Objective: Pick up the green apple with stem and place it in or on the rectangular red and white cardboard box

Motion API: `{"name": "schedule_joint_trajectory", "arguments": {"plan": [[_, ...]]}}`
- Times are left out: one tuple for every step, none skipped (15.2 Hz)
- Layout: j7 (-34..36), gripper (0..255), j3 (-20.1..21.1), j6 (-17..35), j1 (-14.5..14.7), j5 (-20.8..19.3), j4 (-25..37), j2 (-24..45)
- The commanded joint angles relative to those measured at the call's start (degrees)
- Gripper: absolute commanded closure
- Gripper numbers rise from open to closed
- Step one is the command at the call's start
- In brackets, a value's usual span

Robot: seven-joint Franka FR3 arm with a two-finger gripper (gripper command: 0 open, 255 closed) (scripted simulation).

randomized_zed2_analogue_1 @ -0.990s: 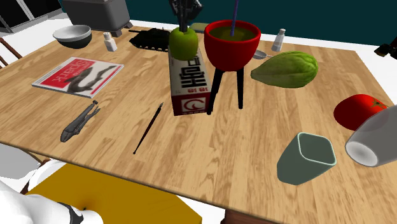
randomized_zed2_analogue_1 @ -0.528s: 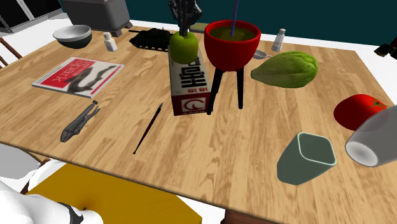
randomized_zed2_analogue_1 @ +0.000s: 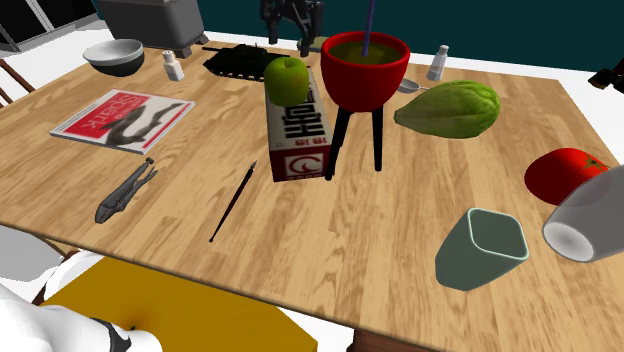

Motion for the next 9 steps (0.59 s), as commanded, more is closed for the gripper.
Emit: {"name": "schedule_joint_trajectory", "arguments": {"plan": [[0.0,0,0.0,-2.1,-0.1,0.0,2.6,0.5],[0.1,0,-0.1,-4.3,-0.2,0.0,5.5,1.1],[0.1,0,-0.1,-6.6,-0.4,0.1,8.5,1.9],[0.2,0,-0.1,-8.5,-0.5,0.1,11.1,2.6],[0.2,0,-0.1,-8.5,-0.5,0.1,11.1,2.6],[0.2,0,-0.1,-8.5,-0.5,0.1,11.1,2.6],[0.2,0,-0.1,-8.5,-0.5,0.1,11.1,2.6],[0.2,0,-0.1,-8.5,-0.5,0.1,11.1,2.6],[0.2,0,-0.1,-8.5,-0.5,0.1,11.1,2.6]]}}
